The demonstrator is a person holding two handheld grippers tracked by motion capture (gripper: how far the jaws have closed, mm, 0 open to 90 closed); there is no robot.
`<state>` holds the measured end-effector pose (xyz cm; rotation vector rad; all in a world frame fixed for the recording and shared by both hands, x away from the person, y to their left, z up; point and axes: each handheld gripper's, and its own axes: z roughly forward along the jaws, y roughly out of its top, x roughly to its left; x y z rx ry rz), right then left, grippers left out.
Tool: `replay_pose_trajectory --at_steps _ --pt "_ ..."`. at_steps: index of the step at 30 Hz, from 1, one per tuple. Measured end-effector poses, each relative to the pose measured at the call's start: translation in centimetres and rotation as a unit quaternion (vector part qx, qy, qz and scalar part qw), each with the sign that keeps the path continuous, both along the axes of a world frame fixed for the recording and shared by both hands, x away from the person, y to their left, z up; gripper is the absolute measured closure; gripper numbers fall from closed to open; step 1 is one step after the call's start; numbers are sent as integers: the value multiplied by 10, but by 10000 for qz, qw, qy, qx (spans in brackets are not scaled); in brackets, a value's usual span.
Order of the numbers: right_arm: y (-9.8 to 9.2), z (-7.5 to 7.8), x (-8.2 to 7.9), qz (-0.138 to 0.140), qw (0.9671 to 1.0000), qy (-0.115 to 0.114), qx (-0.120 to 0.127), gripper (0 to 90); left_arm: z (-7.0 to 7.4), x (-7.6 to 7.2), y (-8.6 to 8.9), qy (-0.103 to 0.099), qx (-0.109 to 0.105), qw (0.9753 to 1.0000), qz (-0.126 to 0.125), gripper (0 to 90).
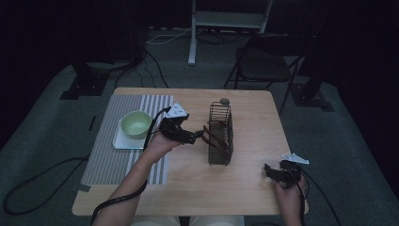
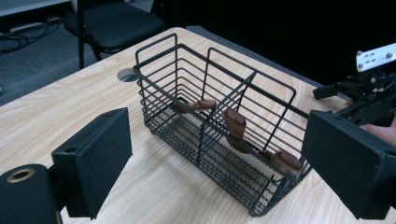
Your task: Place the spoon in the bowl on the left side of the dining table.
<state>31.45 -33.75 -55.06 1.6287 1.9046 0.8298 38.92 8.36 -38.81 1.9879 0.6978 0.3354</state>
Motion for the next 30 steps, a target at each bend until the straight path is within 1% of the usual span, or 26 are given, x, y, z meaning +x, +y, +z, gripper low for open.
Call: replay_pose_trajectory --at_steps 2,3,6,7,8,9,10,11,12,14,15,16,17,18,19,20,21,22,24,26,27,29,30 --pt "0 0 0 7 10000 -7 -7 128 0 3 -4 2 -18 10000 -14 102" --pt "0 0 0 7 10000 -3 -3 128 0 4 -6 -7 3 10000 -4 132" --pt "0 0 0 23 10000 -10 -7 128 -2 7 -12 11 22 10000 -10 154" --pt "0 0 0 27 10000 -10 -6 131 -3 8 -12 31 18 10000 15 199" --pt "0 0 0 27 10000 -8 -1 131 -4 10 -14 86 26 9999 108 204" --pt "0 0 0 31 10000 -8 2 131 -5 11 -14 147 6 9998 93 205" --pt "0 0 0 34 10000 -9 0 131 -6 12 -16 187 1 9997 170 218" --pt "0 0 0 38 10000 -6 1 131 -7 12 -17 209 35 9995 252 252" --pt "0 0 0 38 10000 -3 2 131 -9 13 -20 314 29 9993 183 255" --pt "0 0 0 37 10000 -1 6 131 -9 13 -20 314 29 9993 183 265" --pt "0 0 0 41 10000 0 4 131 -13 13 -23 359 111 9992 127 378" --pt "0 0 0 40 10000 1 4 131 -14 13 -23 354 110 9992 133 428" --pt "0 0 0 40 10000 0 3 131 -14 13 -23 387 91 9992 89 490" --pt "0 0 0 41 10000 0 4 131 -15 14 -23 438 54 9990 52 529" --pt "0 0 0 41 10000 0 4 131 -15 14 -23 438 54 9990 52 534" --pt "0 0 0 40 10000 1 4 131 -17 14 -24 475 103 9988 7 534" --pt "0 0 0 41 10000 -1 5 131 -18 14 -25 471 118 9988 -24 599" --pt "0 0 0 41 10000 -2 4 131 -18 14 -26 474 140 9988 -48 600" --pt "0 0 0 41 10000 -2 4 131 -19 14 -26 533 102 9984 -167 649" --pt "0 0 0 38 10000 0 8 131 -19 14 -26 533 102 9984 -167 650" --pt "0 0 0 37 10000 -1 9 131 -19 13 -27 500 94 9984 -227 696" --pt "0 0 0 38 10000 -2 8 131 -19 13 -27 516 85 9983 -257 738" --pt "0 0 0 37 10000 -1 11 131 -20 13 -28 529 81 9982 -254 738"
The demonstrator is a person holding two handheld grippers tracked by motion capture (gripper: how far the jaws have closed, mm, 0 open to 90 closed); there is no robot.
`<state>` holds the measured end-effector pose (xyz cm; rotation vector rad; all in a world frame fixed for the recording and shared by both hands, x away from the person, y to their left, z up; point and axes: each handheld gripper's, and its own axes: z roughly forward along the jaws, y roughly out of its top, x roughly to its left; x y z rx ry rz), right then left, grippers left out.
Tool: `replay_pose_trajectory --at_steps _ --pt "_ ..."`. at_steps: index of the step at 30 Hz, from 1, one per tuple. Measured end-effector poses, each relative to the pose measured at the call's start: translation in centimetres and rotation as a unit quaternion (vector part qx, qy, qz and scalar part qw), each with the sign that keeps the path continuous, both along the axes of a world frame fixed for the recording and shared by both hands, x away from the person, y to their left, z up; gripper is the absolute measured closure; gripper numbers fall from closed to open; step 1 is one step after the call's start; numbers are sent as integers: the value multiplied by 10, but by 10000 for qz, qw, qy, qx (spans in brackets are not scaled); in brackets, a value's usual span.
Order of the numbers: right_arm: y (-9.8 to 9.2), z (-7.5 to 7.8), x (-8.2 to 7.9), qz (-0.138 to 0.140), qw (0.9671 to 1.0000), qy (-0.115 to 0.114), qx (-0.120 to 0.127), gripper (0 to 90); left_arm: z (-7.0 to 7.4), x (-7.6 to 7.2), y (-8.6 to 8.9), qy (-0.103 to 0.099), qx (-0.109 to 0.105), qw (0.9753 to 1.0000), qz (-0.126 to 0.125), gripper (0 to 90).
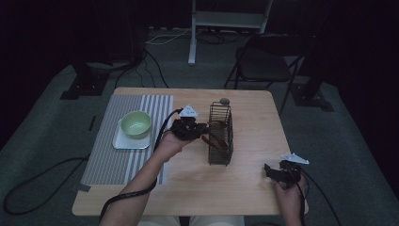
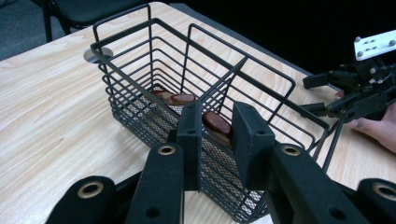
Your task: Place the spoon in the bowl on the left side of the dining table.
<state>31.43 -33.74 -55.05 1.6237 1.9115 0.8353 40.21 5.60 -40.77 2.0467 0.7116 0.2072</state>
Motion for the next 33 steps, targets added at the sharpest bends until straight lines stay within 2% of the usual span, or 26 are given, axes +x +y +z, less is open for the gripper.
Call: replay_pose_trajectory --at_steps 3,4,7,13,19,23,24,26,33 --pt "0 0 0 -1 10000 -1 -1 131 -1 0 0 59 -35 10000 -67 751" --pt "0 0 0 -5 10000 -1 1 131 0 -1 -1 40 9 9999 -106 791" --pt "0 0 0 1 10000 -2 -6 131 0 0 -1 31 13 9999 -110 810" --pt "0 0 0 -1 10000 -1 -4 131 3 -1 -2 -83 -73 9999 -81 834" --pt "0 0 0 0 10000 -2 -5 131 6 -4 -4 -191 -63 9997 -129 837" --pt "0 0 0 4 10000 -9 -12 131 11 -4 -3 -257 -98 9996 -50 838" --pt "0 0 0 4 10000 -9 -13 131 13 -5 -2 -353 -61 9993 46 838" --pt "0 0 0 1 10000 -6 -10 131 14 -4 -1 -309 -94 9995 10 838" --pt "0 0 0 2 10000 -7 -10 131 28 -7 8 -448 -151 9988 123 838"
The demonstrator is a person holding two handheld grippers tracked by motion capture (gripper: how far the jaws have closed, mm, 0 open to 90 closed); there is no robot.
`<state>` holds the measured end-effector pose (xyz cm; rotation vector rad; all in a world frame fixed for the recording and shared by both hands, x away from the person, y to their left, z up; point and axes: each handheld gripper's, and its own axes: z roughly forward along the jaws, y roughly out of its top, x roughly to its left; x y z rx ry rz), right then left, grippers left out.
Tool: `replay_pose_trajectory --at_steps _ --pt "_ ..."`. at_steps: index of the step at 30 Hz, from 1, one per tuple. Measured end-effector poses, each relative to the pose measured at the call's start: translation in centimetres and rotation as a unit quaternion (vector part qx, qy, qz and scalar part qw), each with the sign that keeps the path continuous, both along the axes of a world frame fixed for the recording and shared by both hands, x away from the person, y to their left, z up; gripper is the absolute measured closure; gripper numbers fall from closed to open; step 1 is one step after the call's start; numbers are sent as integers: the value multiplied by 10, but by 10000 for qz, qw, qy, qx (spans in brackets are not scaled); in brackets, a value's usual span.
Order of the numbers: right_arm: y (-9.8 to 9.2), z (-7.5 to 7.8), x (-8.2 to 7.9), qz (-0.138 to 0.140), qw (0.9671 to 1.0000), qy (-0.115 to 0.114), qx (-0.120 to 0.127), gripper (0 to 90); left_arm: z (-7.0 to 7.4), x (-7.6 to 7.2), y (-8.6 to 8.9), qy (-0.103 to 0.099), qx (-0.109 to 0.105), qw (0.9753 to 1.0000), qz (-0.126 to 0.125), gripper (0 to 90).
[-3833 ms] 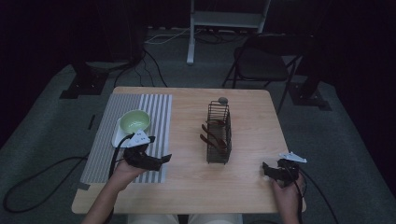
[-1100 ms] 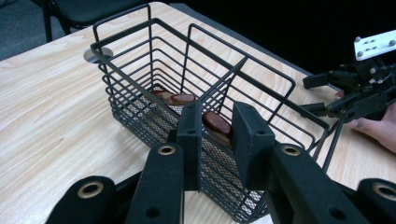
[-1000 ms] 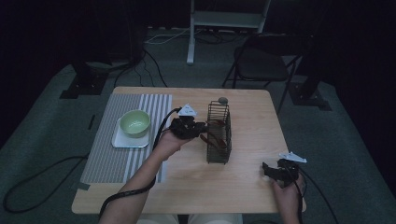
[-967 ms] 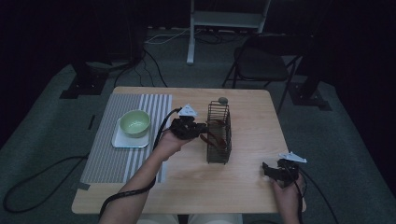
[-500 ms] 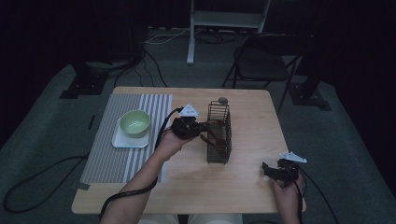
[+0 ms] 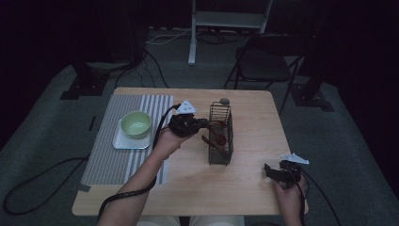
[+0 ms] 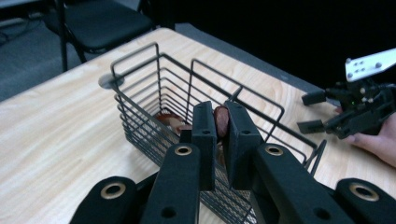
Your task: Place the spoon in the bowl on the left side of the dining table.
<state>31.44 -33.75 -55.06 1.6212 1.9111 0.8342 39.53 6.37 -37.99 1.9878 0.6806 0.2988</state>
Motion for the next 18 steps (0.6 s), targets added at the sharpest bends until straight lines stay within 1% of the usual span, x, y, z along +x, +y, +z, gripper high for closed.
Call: replay_pose_trajectory --at_steps 1,2,3,4,5,6,7,8,9,10,11,12,13,14,15,16,17,18 --pt "0 0 0 1 10000 0 -1 131 4 -1 3 -55 -69 9999 49 839" --pt "0 0 0 -2 10000 1 2 131 4 -1 3 -55 -69 9999 49 839" --pt "0 0 0 -1 10000 1 2 131 7 -2 6 -42 -170 9998 34 838" --pt "0 0 0 -1 10000 1 2 131 7 -2 6 -42 -170 9998 34 839" --pt "0 0 0 -1 10000 2 0 131 9 -3 7 -103 -180 9997 100 839" --pt "0 0 0 -1 10000 2 2 131 10 -3 8 -40 -213 9998 19 839" --pt "0 0 0 1 10000 1 -1 131 12 -4 8 -97 -201 9997 59 839" --pt "0 0 0 1 10000 1 -1 131 13 -5 9 -106 -168 9998 18 839" --pt "0 0 0 -2 10000 4 4 131 16 -8 9 -163 -127 9998 36 839" --pt "0 0 0 -2 10000 4 4 131 16 -8 9 -163 -127 9998 36 839" --pt "0 0 0 -3 10000 3 4 131 18 -8 10 -150 -150 9998 -8 839" --pt "0 0 0 -3 10000 3 2 131 19 -9 11 -183 -190 9996 28 839" --pt "0 0 0 -3 10000 5 3 131 23 -10 14 -191 -272 9994 8 839" --pt "0 0 0 -4 10000 4 2 131 23 -10 14 -191 -272 9994 8 839" --pt "0 0 0 -5 10000 5 4 131 26 -10 16 -242 -285 9993 69 840" --pt "0 0 0 -5 10000 5 4 131 28 -11 17 -206 -322 9993 19 840" --pt "0 0 0 -5 10000 5 4 131 28 -11 17 -206 -322 9993 19 839" --pt "0 0 0 -4 10000 4 3 131 32 -12 19 -245 -355 9991 40 840"
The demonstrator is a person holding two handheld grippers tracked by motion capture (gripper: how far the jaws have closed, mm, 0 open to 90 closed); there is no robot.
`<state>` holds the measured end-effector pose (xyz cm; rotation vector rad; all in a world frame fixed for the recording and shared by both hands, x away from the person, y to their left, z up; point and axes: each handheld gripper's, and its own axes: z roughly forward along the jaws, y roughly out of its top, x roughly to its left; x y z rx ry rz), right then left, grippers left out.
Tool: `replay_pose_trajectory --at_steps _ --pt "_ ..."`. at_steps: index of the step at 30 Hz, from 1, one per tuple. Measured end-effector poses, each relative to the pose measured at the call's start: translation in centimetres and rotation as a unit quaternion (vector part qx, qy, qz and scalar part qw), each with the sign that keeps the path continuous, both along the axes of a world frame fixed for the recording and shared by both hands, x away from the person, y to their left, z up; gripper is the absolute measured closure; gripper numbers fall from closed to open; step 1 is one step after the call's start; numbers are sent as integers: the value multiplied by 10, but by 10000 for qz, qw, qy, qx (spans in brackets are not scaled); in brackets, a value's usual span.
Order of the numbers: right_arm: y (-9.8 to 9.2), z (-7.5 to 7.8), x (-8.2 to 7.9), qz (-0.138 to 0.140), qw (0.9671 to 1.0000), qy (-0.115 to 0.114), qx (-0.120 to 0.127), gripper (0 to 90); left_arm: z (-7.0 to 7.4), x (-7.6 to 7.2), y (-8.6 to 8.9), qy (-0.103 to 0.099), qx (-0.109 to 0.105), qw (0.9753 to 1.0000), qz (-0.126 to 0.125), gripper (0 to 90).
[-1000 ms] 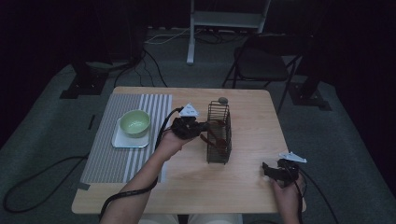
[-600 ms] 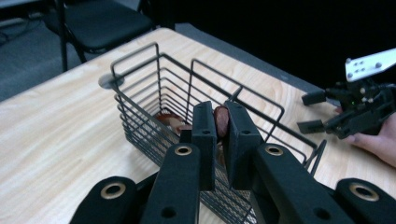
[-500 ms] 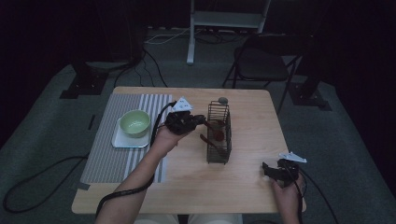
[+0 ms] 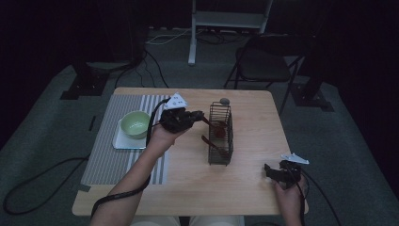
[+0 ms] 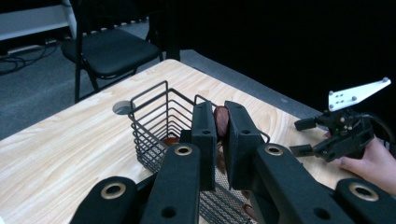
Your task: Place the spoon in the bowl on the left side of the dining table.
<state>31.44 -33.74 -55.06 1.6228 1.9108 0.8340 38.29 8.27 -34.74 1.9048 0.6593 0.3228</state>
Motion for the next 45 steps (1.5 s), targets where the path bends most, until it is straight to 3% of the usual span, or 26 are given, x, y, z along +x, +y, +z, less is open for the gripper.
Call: replay_pose_trajectory --at_steps 6,11,21,22,26,30,35,45 --pt "0 0 0 -1 10000 0 0 131 9 -6 9 -130 -39 9999 88 840" --pt "0 0 0 0 10000 -1 -1 131 16 -8 21 -88 -308 9994 122 840" --pt "0 0 0 -1 10000 4 -2 132 30 -15 42 -347 -406 9979 357 840" --pt "0 0 0 0 10000 4 -3 131 32 -18 44 -488 -377 9970 478 840" --pt "0 0 0 -1 10000 3 -3 131 35 -19 52 -543 -503 9956 572 841" --pt "0 0 0 0 10000 4 -6 132 35 -19 63 -589 -564 9931 842 840" --pt "0 0 0 -1 10000 2 -6 132 33 -18 76 -562 -650 9914 989 841" --pt "0 0 0 -5 10000 5 -2 132 27 -20 97 -576 -588 9885 1267 841"
